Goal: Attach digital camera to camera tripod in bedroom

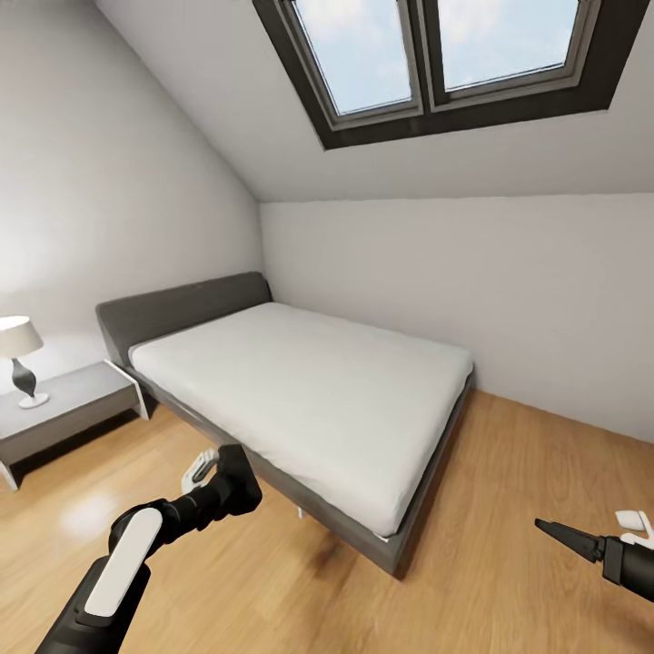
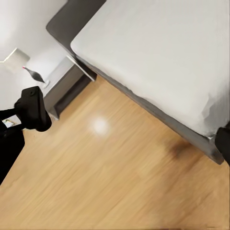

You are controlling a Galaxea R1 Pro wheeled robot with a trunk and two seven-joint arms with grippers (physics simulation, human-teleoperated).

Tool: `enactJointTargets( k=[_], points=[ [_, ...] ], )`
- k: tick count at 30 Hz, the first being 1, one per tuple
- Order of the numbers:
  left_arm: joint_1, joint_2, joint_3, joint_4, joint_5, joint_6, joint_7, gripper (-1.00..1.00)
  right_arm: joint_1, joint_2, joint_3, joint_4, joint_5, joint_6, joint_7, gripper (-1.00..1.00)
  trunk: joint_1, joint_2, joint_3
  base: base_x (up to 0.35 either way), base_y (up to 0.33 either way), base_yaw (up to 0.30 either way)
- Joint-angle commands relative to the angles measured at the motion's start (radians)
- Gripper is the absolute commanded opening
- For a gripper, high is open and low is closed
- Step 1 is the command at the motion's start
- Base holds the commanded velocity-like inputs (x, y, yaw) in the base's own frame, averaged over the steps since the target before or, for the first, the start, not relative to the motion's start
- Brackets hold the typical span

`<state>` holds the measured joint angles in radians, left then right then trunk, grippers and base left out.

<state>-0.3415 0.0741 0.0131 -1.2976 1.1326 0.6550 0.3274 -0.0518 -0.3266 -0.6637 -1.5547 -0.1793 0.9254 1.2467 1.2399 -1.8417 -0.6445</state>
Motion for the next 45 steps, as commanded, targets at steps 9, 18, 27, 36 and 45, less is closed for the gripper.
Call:
enactJointTargets(
  k=[9,18,27,36,45],
  points=[
    [-0.001,-0.004,0.0,0.007,0.004,0.003,0.034,-1.0,-0.002,0.005,0.063,0.003,-0.003,0.007,-0.189,1.0,-0.035,0.063,0.027,0.0,0.0,0.0],
    [-0.001,0.002,0.0,0.143,0.0,-0.036,0.037,-1.0,-0.002,0.012,0.217,0.034,-0.007,0.006,-0.524,1.0,-0.069,0.126,0.055,0.0,0.0,0.0],
    [-0.001,0.019,-0.013,0.253,-0.052,-0.139,0.041,-1.0,-0.002,0.009,0.346,0.487,-0.002,-0.284,-0.753,1.0,-0.104,0.189,0.084,0.0,0.0,0.0],
    [-0.001,-0.031,-0.026,0.737,-0.299,-0.309,-0.067,-1.0,-0.002,0.006,0.38,0.87,-0.005,-0.723,-0.77,1.0,-0.138,0.252,0.112,0.0,0.0,0.0],
    [-0.001,0.004,-0.026,1.22,-0.436,-0.646,-0.985,-1.0,-0.002,-0.006,0.381,1.084,-0.004,-0.973,-0.444,1.0,-0.173,0.315,0.14,0.0,0.0,0.0]
  ],
)
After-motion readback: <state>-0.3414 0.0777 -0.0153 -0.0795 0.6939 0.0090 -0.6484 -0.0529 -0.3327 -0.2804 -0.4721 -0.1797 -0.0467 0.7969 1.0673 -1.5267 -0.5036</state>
